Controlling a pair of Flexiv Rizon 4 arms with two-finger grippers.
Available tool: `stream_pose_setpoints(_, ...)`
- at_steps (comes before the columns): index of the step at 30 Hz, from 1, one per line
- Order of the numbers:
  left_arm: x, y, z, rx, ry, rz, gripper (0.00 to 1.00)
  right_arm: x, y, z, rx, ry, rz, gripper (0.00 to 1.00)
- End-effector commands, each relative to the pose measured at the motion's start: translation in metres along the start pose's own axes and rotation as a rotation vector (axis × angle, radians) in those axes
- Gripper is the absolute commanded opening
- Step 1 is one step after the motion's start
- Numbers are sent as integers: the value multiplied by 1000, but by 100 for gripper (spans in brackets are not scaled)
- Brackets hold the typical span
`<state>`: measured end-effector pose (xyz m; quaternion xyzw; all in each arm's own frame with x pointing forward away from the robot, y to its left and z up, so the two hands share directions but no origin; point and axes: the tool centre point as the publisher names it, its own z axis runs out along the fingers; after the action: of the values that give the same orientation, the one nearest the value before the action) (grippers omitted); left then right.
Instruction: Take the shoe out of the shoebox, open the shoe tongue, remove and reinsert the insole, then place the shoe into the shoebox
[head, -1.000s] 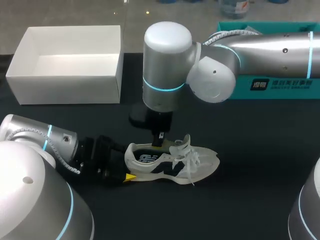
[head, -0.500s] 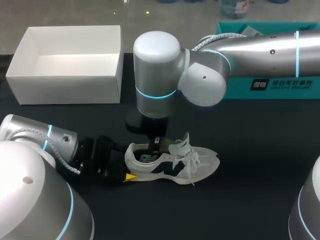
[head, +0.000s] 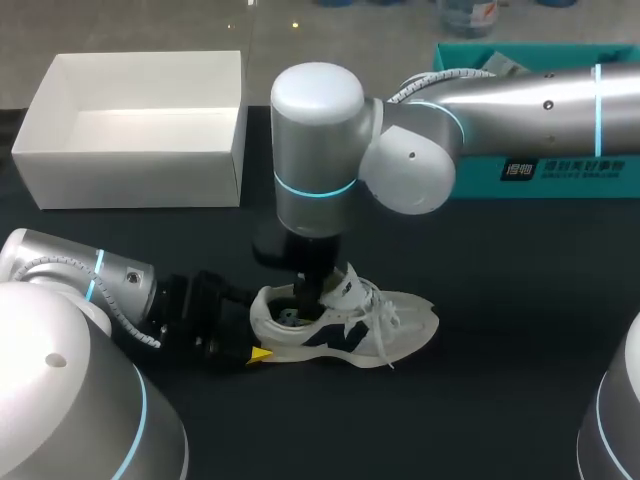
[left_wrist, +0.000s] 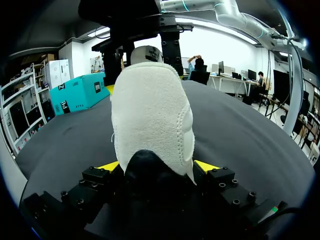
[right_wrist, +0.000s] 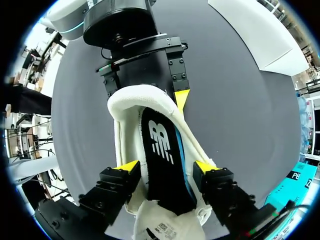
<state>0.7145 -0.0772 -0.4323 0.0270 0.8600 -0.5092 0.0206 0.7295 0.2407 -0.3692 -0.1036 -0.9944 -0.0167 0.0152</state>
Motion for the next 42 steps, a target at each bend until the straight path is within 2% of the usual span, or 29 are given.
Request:
stream_pose_setpoints(1,3,6,3,-2,2,0,0,-4,1,11,-2,8,0,83)
stream_pose_setpoints(5,3,6,3,-2,2,0,0,-8,6,26,-5,38,-16,88)
stream_pose_setpoints(13,3,6,3,-2,2,0,0,-8,24,54,-25,108,-59,85)
stream_pose_setpoints(17,3,6,3,-2,2,0,0,-4,28,64,-22,142,-76,79)
stream_pose_setpoints(19,3,6,3,-2,2,0,0,-3,27,65,-22,148,-77,46)
stream_pose_setpoints(22,3,6,3,-2,2,0,0,0,25,60,-20,149,-75,17)
stream_pose_setpoints(23,3,6,3,-2,2,0,0,1,24,58,-19,149,-73,19)
stream_pose_setpoints(25,3,6,3,-2,2,0,0,2,23,54,-14,142,-68,31)
stream_pose_setpoints(27,3,6,3,-2,2,0,0,3,22,51,-11,139,-65,33)
stream_pose_setpoints(28,3,6,3,-2,2,0,0,3,20,50,-12,137,-62,39)
stream_pose_setpoints(36,3,6,3,-2,2,0,0,11,16,24,-16,77,-43,62)
stream_pose_setpoints(37,3,6,3,-2,2,0,0,12,15,20,-17,66,-40,62)
stream_pose_setpoints(39,3,6,3,-2,2,0,0,14,15,12,-18,50,-37,49)
stream_pose_setpoints(42,3,6,3,-2,2,0,0,16,14,2,-20,24,-33,48)
